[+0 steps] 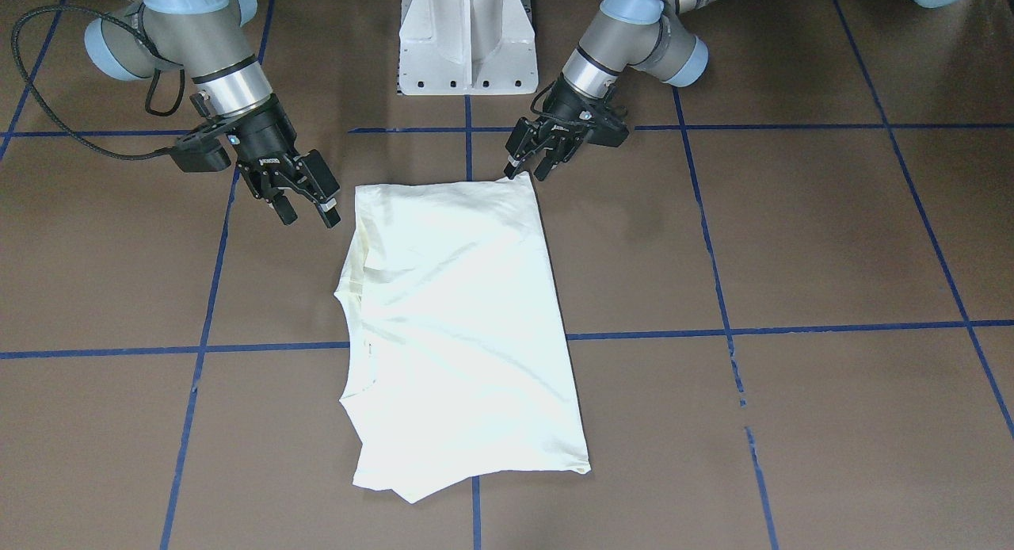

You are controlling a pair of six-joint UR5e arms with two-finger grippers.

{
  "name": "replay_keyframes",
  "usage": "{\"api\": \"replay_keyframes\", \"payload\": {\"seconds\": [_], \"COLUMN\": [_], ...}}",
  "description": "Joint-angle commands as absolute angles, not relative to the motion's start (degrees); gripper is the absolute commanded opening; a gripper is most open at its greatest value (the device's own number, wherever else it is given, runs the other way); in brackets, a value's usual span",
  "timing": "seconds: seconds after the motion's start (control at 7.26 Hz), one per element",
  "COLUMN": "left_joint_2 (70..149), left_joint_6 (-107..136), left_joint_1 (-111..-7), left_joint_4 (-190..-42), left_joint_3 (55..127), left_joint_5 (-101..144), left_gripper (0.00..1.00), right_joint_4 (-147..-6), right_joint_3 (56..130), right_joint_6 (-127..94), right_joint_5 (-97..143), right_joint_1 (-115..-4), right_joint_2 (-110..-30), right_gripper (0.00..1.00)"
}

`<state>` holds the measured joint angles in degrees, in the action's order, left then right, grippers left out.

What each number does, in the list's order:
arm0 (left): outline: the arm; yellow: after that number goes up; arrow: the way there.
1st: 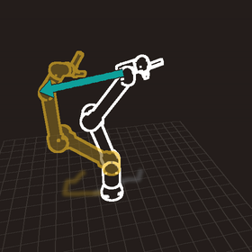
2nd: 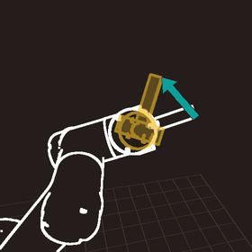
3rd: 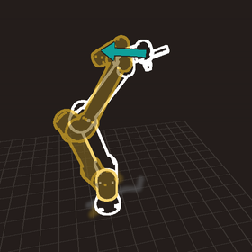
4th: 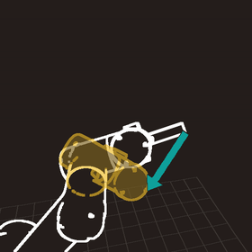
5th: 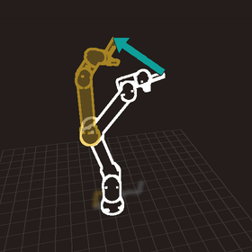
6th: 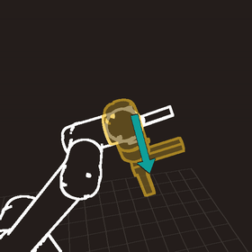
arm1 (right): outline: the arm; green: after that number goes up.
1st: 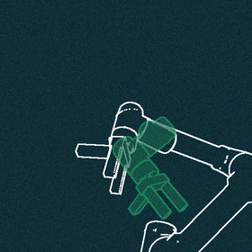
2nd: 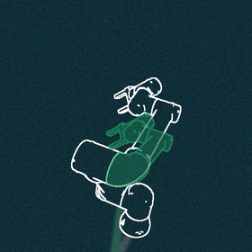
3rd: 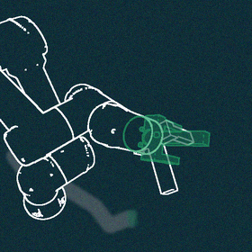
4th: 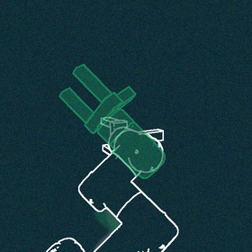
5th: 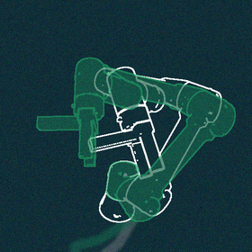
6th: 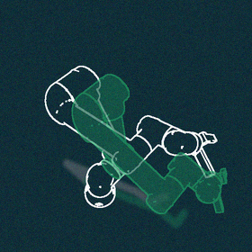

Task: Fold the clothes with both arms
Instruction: 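Lower the left gripper to the shirt corner nearest it and grasp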

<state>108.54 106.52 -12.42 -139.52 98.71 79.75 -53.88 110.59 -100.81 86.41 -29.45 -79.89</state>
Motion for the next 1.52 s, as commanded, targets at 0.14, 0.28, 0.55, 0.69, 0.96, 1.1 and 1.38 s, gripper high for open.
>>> {"api": "replay_keyframes", "payload": {"seconds": [0.14,0.28,0.55,0.69,0.96,1.1,1.38], "left_joint_2": [108.98,109.16,109.34,109.34,109.34,109.34,109.34], "left_joint_6": [106.52,106.52,106.52,106.52,106.44,106.44,106.09], "left_joint_1": [-11.25,-11.25,-11.25,-11.25,-11.25,-11.34,-11.34], "left_joint_4": [-139.31,-139.31,-139.05,-138.96,-138.87,-138.87,-138.87], "left_joint_3": [98.26,98.26,98.17,98.17,98.17,98.26,98.35], "left_joint_5": [79.37,79.45,79.37,78.76,78.66,78.66,78.66], "left_gripper": [0.78,0.73,0.58,0.56,0.55,0.50,0.00], "right_joint_4": [-53.88,-53.88,-53.79,-53.79,-53.79,-53.88,-53.88], "right_joint_3": [110.57,110.57,110.57,110.57,110.57,110.57,110.57], "right_joint_6": [-100.81,-100.81,-100.81,-100.81,-100.81,-100.81,-100.81], "right_joint_5": [86.40,86.14,85.69,85.69,85.61,85.61,85.61], "right_joint_1": [-29.44,-29.44,-29.44,-29.36,-29.36,-29.36,-29.27], "right_joint_2": [-79.89,-80.07,-80.07,-80.07,-80.07,-80.07,-80.07], "right_gripper": [0.99,0.99,1.00,1.00,1.00,1.00,1.00]}}
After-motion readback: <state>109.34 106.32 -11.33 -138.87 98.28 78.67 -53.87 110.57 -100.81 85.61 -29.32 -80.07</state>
